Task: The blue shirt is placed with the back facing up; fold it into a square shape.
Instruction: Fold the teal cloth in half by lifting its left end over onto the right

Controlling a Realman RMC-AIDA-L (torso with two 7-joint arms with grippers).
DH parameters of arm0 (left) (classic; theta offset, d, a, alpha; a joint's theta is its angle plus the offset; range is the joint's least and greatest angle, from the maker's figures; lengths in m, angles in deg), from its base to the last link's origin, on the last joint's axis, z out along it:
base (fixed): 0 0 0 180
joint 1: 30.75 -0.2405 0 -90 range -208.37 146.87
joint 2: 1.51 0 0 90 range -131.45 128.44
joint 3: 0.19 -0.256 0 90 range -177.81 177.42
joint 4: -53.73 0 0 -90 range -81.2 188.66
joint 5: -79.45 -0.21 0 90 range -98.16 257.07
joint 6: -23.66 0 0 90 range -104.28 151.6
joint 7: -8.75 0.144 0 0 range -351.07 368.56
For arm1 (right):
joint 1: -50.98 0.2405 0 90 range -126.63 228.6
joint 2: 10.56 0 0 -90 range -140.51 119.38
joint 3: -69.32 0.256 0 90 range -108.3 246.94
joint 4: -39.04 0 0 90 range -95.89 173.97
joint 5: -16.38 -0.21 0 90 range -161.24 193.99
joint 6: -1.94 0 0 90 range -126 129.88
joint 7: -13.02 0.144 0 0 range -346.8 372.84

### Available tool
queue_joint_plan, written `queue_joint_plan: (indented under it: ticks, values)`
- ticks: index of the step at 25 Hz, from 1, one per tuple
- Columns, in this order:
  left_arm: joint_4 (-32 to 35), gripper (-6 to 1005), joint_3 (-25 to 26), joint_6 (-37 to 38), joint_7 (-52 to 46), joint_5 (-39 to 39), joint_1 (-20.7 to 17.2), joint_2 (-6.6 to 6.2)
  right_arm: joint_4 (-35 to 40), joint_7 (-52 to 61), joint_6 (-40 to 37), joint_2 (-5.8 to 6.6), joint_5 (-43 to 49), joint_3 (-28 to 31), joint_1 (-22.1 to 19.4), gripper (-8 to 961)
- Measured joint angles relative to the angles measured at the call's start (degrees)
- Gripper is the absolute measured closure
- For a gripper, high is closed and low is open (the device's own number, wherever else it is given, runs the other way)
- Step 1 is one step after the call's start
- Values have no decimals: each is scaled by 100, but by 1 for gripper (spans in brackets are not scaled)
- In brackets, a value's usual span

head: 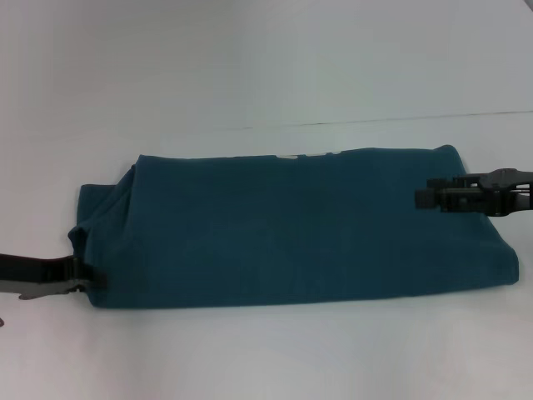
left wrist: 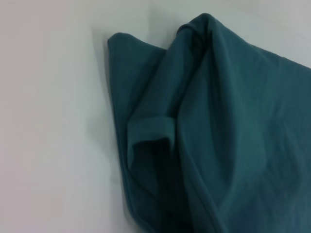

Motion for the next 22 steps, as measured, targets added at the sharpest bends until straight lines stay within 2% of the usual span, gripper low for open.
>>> queue_joint_plan:
  ticks: [10, 15, 22]
  values:
    - [21, 970, 3, -53, 0, -2, -16, -12, -1, -4, 1, -2, 0, -1, -27, 370]
    - [240, 981, 67, -56, 3, 25, -160, -11, -40, -28, 60, -42, 0, 0, -50, 401]
    - [478, 981, 574, -28, 203, 51, -367, -36, -53, -42, 429, -254, -93, 14, -62, 445]
